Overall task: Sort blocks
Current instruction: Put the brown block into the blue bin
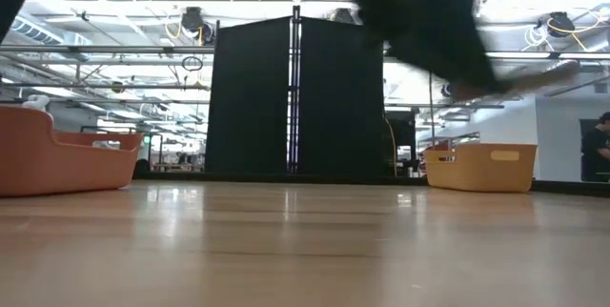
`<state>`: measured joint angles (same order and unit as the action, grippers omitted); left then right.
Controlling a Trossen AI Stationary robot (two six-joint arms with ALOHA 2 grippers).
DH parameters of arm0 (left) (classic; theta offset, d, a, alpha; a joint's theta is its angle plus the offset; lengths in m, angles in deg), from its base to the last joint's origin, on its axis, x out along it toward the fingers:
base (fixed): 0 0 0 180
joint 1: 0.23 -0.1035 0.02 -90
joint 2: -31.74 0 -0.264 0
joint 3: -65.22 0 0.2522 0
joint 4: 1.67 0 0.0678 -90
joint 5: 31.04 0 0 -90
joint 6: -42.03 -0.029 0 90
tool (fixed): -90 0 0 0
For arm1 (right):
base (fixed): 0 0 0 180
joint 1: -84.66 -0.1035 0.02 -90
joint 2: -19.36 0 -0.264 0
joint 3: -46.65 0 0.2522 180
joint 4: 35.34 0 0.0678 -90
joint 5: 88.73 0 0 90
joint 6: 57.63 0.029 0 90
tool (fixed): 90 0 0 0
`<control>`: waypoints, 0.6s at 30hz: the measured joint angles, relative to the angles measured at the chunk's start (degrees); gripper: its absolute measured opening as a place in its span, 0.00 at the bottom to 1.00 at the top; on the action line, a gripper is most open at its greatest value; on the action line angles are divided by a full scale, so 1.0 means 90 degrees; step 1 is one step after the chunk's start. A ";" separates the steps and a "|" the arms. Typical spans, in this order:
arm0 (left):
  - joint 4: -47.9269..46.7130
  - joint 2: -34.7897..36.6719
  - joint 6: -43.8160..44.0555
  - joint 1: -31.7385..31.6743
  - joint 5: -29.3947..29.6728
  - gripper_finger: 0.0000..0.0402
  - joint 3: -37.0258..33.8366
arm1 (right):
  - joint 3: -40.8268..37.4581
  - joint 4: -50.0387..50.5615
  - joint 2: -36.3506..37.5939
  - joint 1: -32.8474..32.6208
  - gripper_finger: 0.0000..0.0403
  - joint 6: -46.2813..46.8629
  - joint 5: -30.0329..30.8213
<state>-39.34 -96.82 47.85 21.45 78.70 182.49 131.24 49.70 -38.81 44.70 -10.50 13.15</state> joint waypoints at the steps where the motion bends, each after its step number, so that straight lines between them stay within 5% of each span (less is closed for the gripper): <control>1: 0.0409 0.0006 -0.0277 -0.0075 -0.0032 0.22 0.0014 | 0.0000 0.0000 0.0000 0.0000 0.00 0.0001 0.0000; 8: 0.2784 -0.0020 -0.2167 -0.0465 -0.0673 0.22 0.0023 | 0.0000 0.0000 0.0000 0.0000 0.00 0.0018 0.0000; 18: 0.4121 -0.0656 -0.3238 -0.0582 -0.1801 0.23 0.0299 | 0.0000 -0.0033 -0.0002 0.0186 0.00 -0.0053 0.0192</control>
<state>-2.25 -102.73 18.70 16.22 62.49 185.18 131.24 49.40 -38.83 46.37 -10.98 14.88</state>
